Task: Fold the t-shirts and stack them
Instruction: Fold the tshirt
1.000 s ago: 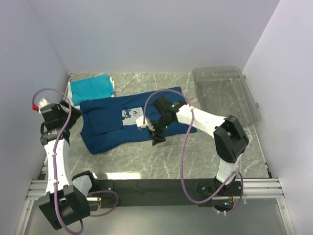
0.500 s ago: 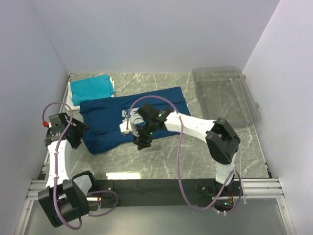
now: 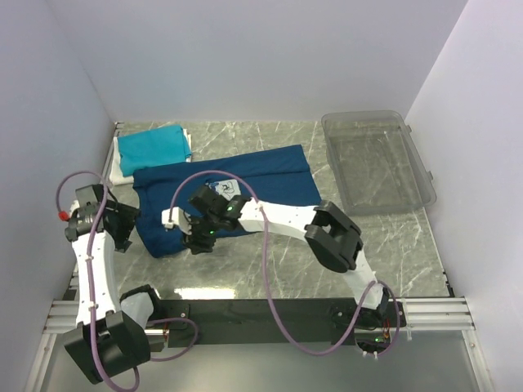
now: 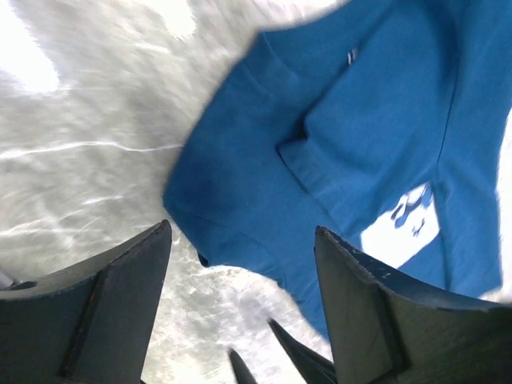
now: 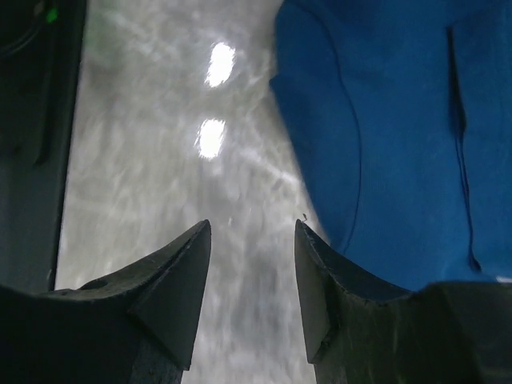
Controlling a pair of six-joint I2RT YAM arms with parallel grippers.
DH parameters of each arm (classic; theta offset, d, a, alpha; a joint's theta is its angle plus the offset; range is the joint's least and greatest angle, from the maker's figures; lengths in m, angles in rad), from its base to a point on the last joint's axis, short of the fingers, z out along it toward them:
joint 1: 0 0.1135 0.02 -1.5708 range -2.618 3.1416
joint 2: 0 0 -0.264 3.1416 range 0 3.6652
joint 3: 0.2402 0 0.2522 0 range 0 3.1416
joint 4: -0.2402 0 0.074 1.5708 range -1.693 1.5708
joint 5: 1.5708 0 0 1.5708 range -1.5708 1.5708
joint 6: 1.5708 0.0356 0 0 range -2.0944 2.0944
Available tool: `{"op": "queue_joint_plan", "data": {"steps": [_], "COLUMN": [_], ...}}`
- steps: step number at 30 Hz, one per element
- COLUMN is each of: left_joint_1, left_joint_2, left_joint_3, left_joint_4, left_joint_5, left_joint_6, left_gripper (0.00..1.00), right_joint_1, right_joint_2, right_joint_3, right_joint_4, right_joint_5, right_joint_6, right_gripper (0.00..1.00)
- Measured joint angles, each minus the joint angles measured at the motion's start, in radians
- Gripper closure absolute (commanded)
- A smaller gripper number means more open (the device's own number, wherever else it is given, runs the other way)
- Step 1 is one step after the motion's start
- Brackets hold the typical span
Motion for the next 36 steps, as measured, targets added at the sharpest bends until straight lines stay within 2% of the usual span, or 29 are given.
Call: {"op": "queue_joint_plan", "data": {"steps": [8,11,14,17,20,21,22,25,30,34,35,36], "left_joint_1": [0.0,0.0,0.0,0.0,0.0,0.0,0.0,0.0,0.0,0.0,0.0,-0.003], "left_joint_2": [0.005,0.001,-0.002,-0.002,-0.001,-0.001,-0.002,-0.009,-0.042,-0.045,-0.045,-0.045], "left_joint_3": [0.197,0.225,0.227,0.227,0.227,0.227,0.227,0.223,0.177,0.123,0.111,0.104], "left_joint_4": [-0.186,-0.207,-0.221,-0.222,-0.218,-0.213,-0.208,-0.172,-0.077,-0.002,0.007,0.013], "left_joint_5": [-0.162,-0.179,-0.182,-0.179,-0.17,-0.164,-0.154,-0.109,0.015,0.135,0.157,0.171], "left_joint_6": [-0.126,-0.131,-0.128,-0.12,-0.099,-0.089,-0.077,-0.029,0.07,0.131,0.14,0.147], "left_gripper": [0.25,0.24,0.25,0.25,0.25,0.24,0.24,0.23,0.33,0.32,0.32,0.31], "right_joint_1": [0.045,0.053,0.053,0.053,0.053,0.053,0.053,0.045,0.012,-0.041,-0.051,-0.062], "right_joint_2": [0.122,0.162,0.202,0.211,0.212,0.212,0.212,0.212,0.21,0.198,0.193,0.188], "right_joint_3": [0.076,0.111,0.154,0.155,0.155,0.156,0.156,0.161,0.174,0.175,0.175,0.18], "right_joint_4": [0.039,0.039,0.042,0.042,0.045,0.045,0.044,0.041,0.045,0.046,0.045,0.04], "right_joint_5": [0.103,0.143,0.183,0.209,0.224,0.225,0.225,0.206,0.103,0.027,0.014,0.005], "right_joint_6": [0.082,0.101,0.116,0.125,0.128,0.13,0.131,0.153,0.214,0.274,0.278,0.279], "right_gripper": [0.46,0.46,0.5,0.64,0.83,0.96,1.0,1.0,1.0,1.0,0.95,0.79]}}
